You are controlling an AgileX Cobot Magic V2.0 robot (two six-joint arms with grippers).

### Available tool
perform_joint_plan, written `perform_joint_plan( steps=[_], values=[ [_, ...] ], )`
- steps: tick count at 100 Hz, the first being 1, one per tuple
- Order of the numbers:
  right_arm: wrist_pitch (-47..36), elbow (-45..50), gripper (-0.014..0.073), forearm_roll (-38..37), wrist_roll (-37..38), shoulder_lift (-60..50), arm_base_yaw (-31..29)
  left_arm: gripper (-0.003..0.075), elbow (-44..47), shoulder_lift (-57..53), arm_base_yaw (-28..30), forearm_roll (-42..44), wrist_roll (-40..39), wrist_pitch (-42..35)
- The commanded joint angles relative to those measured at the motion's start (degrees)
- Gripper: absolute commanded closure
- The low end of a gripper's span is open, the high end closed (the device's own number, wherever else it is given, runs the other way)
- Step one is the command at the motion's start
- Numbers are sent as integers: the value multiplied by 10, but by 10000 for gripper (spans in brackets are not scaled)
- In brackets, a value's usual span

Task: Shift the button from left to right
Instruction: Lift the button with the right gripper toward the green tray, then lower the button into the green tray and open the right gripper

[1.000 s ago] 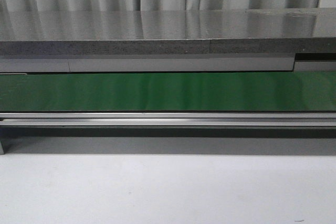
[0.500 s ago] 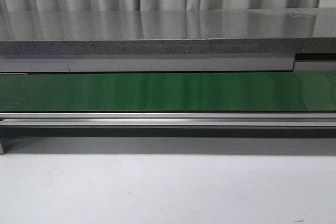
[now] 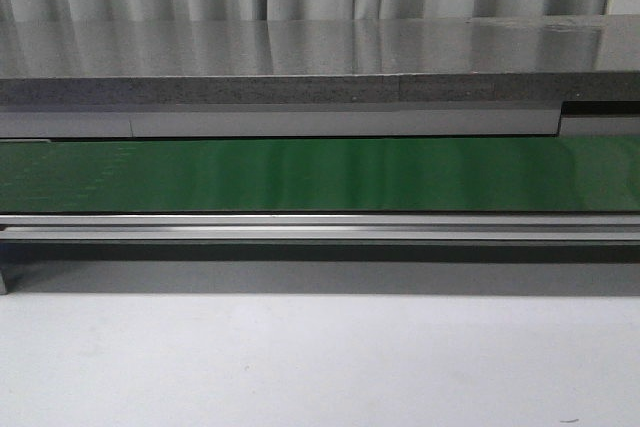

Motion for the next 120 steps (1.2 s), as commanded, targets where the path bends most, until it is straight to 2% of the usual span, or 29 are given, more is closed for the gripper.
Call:
perform_joint_plan(
  steps=[1, 10, 39, 66, 96, 120],
  values=[
    [4, -18, 177, 4, -6, -25, -3, 715, -16, 2, -5, -4, 0, -49],
    [1, -18, 151, 4, -6, -26, -3, 715, -16, 2, -5, -4, 0, -49],
    [-5, -18, 151, 4, 4, -34, -3, 715, -16, 2, -5, -4, 0, -49],
    [-52, -18, 151, 42, 5, -112, 13, 715, -16, 2, -5, -4, 0, -49],
    [-147, 30, 151, 46, 5, -264, 86, 715, -16, 2, -5, -4, 0, -49],
    [-272, 170, 151, 62, 5, -418, 164, 715, -16, 2, -5, -4, 0, -49]
  ],
)
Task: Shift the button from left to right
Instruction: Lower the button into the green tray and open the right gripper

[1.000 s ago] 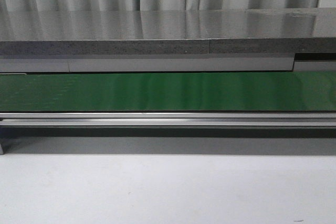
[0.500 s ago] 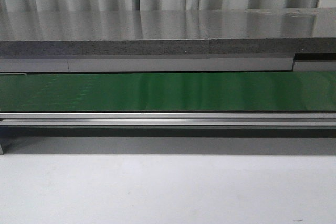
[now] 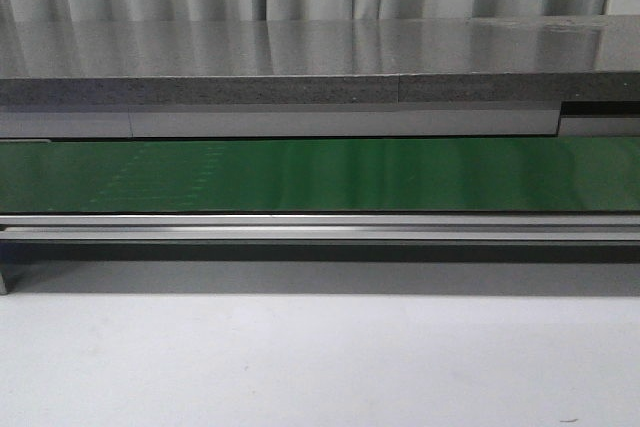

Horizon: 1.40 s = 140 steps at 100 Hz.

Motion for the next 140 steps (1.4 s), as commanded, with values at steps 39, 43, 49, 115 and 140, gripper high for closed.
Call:
perform_joint_plan(
  steps=[39, 43, 49, 115, 140],
  values=[
    [-217, 299, 151, 12, -1, -336, 53, 715, -16, 2, -5, -4, 0, -49],
    [-226, 319, 151, 12, -1, -362, 53, 715, -16, 2, -5, -4, 0, -49],
    [-228, 352, 151, 13, -1, -415, 53, 715, -16, 2, -5, -4, 0, -49],
    [-176, 463, 407, 20, -1, -667, 53, 715, -16, 2, -5, -4, 0, -49],
    [-184, 463, 659, 20, -1, -667, 53, 715, -16, 2, -5, -4, 0, -49]
  ],
)
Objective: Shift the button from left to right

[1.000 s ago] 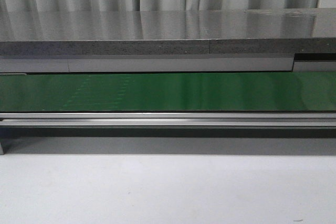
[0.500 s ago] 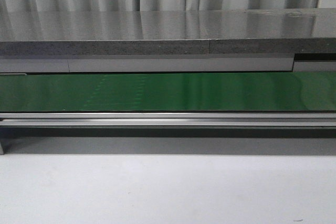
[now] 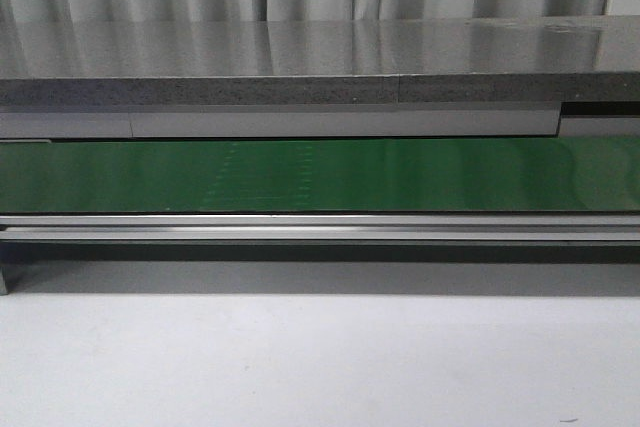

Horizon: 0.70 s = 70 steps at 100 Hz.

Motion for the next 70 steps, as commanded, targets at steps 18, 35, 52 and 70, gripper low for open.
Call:
perform_joint_plan(
  steps=[18, 35, 52, 70],
  values=[
    [-50, -15, 661, 3, -2, 6, 1, 715, -16, 2, -5, -4, 0, -49],
    [-50, -15, 661, 3, -2, 6, 1, 715, -16, 2, -5, -4, 0, -49],
    [-51, -15, 661, 3, -2, 6, 1, 715, -16, 2, -5, -4, 0, -49],
    [-55, -8, 661, 3, -2, 6, 1, 715, -16, 2, -5, -4, 0, -49]
  ],
)
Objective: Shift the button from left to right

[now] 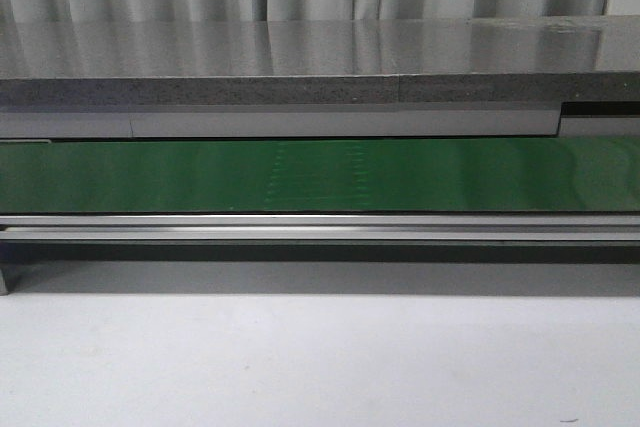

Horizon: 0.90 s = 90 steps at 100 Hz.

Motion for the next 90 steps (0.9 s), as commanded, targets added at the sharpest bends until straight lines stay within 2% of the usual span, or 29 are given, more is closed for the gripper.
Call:
perform_joint_plan(
  steps=[1, 18, 31, 39, 65, 90],
  values=[
    [-53, -8, 661, 3, -2, 6, 1, 715, -16, 2, -5, -4, 0, -49],
    [-92, 28, 661, -5, 28, -4, 4, 715, -16, 2, -5, -4, 0, -49],
    [-126, 73, 661, -58, 77, -25, 17, 715, -16, 2, -5, -4, 0, -49],
    [-135, 96, 661, -66, 101, -39, 23, 715, -16, 2, -5, -4, 0, -49],
    [-152, 161, 661, -66, 101, -93, 25, 715, -16, 2, -5, -4, 0, -49],
    [-178, 193, 661, -66, 101, -92, 25, 715, -16, 2, -5, -4, 0, -50]
  ],
)
